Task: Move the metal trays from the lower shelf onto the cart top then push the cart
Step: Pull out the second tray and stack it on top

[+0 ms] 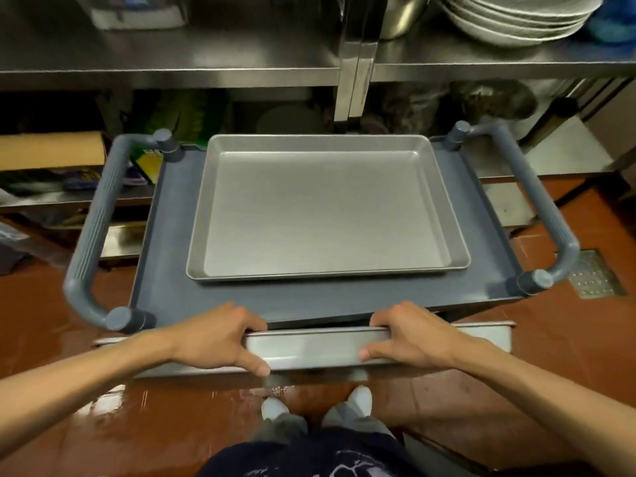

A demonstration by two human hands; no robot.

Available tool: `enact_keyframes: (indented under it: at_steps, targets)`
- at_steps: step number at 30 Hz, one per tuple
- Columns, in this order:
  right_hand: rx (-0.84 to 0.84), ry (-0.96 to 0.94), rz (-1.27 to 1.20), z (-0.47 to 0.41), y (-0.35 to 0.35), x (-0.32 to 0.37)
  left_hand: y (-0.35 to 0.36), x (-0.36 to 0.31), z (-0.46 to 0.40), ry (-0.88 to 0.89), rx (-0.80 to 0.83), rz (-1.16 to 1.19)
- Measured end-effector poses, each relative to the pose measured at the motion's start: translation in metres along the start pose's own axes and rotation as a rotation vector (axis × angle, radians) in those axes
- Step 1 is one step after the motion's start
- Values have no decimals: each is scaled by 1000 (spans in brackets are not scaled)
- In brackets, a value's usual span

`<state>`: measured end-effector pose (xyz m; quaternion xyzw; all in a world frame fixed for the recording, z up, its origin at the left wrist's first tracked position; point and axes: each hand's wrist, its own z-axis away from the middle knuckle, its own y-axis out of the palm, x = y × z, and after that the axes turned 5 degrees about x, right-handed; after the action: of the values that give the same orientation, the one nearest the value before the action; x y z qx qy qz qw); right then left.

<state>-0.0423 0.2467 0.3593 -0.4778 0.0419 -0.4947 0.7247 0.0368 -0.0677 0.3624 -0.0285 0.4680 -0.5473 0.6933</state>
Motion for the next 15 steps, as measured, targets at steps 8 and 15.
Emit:
enact_keyframes:
  at_steps: [8, 15]
  targets:
    - [-48, -106, -34, 43, -94, 11, -70, -72, 20, -5, 40, 97]
    - [-184, -227, 17, 63, -180, 23, -137, -119, 47, 0, -38, 63]
